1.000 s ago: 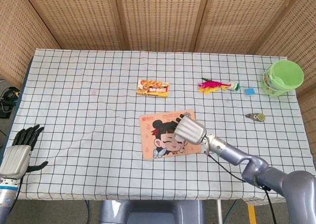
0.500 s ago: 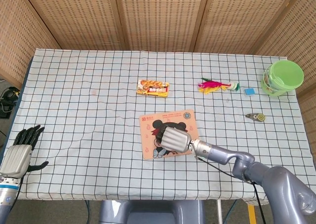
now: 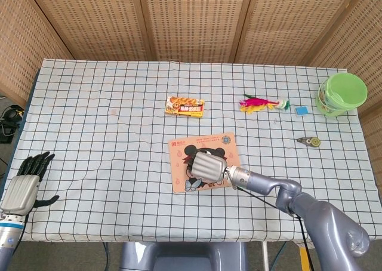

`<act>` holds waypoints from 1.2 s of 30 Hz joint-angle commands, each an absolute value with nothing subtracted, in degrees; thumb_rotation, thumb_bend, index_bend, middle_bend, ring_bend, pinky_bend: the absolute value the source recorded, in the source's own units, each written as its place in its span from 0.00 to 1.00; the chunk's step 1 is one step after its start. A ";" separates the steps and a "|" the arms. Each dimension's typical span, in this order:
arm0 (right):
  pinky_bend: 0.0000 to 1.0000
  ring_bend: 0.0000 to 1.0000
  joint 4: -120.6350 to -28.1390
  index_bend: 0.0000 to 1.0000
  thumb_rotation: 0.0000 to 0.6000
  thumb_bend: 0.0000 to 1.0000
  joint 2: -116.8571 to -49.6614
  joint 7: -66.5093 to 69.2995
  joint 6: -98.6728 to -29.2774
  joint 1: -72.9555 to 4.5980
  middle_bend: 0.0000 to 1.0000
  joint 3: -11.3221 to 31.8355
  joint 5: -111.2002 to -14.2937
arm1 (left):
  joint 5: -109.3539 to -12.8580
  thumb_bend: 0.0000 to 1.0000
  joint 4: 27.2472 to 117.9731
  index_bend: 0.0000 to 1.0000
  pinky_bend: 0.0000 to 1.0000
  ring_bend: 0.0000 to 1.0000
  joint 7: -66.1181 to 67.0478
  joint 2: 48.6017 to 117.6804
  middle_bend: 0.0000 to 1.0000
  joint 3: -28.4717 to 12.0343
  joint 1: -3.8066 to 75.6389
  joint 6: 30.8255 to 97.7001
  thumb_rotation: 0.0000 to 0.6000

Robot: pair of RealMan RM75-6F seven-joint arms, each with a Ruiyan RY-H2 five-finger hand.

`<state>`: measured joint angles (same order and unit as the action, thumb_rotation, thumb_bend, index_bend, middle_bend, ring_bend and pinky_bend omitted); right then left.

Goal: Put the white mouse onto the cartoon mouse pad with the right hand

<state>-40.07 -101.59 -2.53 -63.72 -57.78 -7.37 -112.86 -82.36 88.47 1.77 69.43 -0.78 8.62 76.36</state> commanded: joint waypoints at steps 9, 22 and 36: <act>0.23 0.24 -41.24 0.43 1.00 0.22 -101.70 -6.15 -64.40 -57.00 0.26 -7.13 -111.03 | -82.38 0.12 88.86 0.00 0.00 0.00 2.22 69.39 0.00 -0.72 8.61 76.53 1.00; 0.20 0.18 -45.66 0.33 1.00 0.20 -99.18 -11.73 -65.12 -55.78 0.17 -6.63 -109.44 | -82.65 0.12 89.19 0.00 0.00 0.00 2.10 69.17 0.00 -0.75 8.43 77.23 1.00; 0.15 0.05 -62.95 0.30 1.00 0.20 -83.81 -21.59 -71.51 -42.67 0.10 0.07 -94.71 | -82.55 0.12 89.20 0.00 0.00 0.00 2.20 69.20 0.00 -1.04 8.04 78.26 1.00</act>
<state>-58.98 -86.50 -20.98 -69.10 -46.56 -1.65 -98.52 -82.50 89.23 2.15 69.13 -1.06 8.03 78.25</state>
